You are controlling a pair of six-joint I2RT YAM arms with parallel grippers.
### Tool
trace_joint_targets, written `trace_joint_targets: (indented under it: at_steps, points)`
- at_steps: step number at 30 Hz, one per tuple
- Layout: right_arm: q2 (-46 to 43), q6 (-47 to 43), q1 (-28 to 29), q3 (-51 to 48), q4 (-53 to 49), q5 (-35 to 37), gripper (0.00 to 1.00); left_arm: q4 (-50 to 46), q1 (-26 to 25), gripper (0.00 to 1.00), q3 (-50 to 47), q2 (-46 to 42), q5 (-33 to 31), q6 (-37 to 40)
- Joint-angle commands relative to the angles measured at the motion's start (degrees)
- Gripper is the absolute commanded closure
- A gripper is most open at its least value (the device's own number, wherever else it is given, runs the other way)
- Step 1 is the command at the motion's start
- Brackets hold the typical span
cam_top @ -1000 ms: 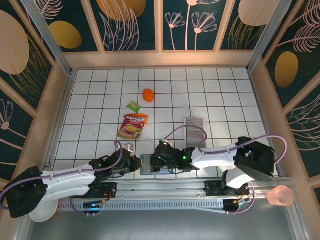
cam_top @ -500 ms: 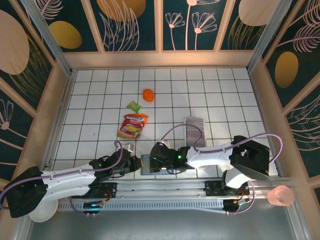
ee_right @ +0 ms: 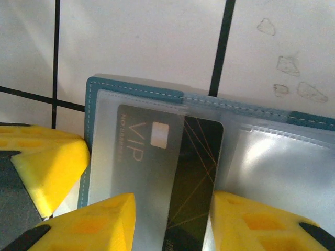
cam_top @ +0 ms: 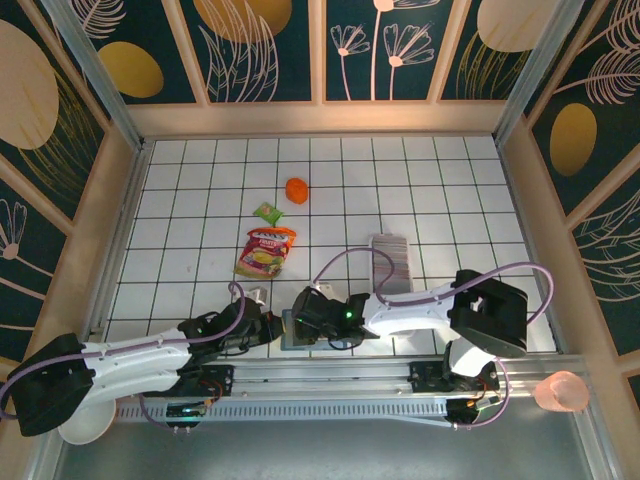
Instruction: Put the credit cards into the card holder
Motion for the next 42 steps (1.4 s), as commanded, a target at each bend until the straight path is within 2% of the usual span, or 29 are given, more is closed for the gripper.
trace_joint_targets:
  at_steps: [1, 14, 42]
  points:
    - [-2.2, -0.4, 0.6, 0.5, -3.2, 2.9, 0.58, -2.4, -0.3, 1.0, -1.6, 0.1, -0.7, -0.2]
    - [0.5, -0.5, 0.9, 0.9, -1.9, 1.4, 0.62, -2.7, -0.3, 1.0, -1.6, -0.2, -0.7, -0.2]
    - [4.1, -2.6, 1.9, 5.5, -0.6, 0.0, 0.64, -3.0, -0.3, 1.0, -1.8, -1.2, -1.1, -0.2]
